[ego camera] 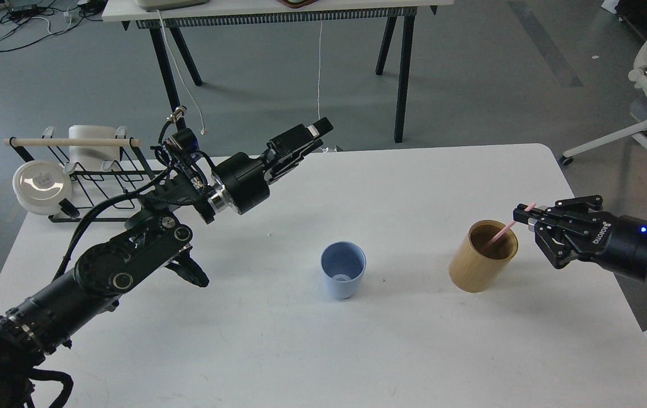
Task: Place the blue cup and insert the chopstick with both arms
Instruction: 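Pull the pink stick up out of the tan cup with the right gripper, then carry the pink stick over the blue cup and lower it inside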
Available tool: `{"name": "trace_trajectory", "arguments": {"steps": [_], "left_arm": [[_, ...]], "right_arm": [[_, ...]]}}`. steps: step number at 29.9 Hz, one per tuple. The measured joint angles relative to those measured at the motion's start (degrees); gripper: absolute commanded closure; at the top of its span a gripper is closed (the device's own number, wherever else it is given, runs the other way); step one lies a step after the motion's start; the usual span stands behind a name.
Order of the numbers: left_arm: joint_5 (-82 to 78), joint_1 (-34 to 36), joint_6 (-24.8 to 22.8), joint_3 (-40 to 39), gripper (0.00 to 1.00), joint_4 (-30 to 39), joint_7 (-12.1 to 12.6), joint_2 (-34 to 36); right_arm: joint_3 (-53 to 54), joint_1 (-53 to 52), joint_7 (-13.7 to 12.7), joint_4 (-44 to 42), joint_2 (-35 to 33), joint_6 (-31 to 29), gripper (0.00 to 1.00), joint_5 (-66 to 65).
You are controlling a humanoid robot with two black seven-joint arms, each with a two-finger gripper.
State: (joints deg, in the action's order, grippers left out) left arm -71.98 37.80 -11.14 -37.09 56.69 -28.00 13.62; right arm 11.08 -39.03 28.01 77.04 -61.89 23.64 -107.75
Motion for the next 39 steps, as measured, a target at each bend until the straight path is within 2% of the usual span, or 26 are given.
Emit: {"name": "trace_trajectory", "arguments": {"steps": [15, 25, 39], "left_arm": [[0.0, -0.44, -0.02, 0.09, 0.35, -1.86, 0.0, -1.22], [0.0, -0.44, -0.1, 0.16, 0.35, -3.58, 0.0, -1.3], [0.0, -0.69, -0.11, 0.18, 0.35, -6.54, 0.0, -2.37]], "right_arm": [[1.02, -0.78, -0.02, 1.24, -1.87, -0.26, 1.0, 5.93], [1.05, -2.61, -0.02, 7.71, -3.29, -1.41, 1.0, 15.82], [1.14, -8.26, 0.01, 11.35, -4.97, -2.96, 1.0, 20.74]]}}
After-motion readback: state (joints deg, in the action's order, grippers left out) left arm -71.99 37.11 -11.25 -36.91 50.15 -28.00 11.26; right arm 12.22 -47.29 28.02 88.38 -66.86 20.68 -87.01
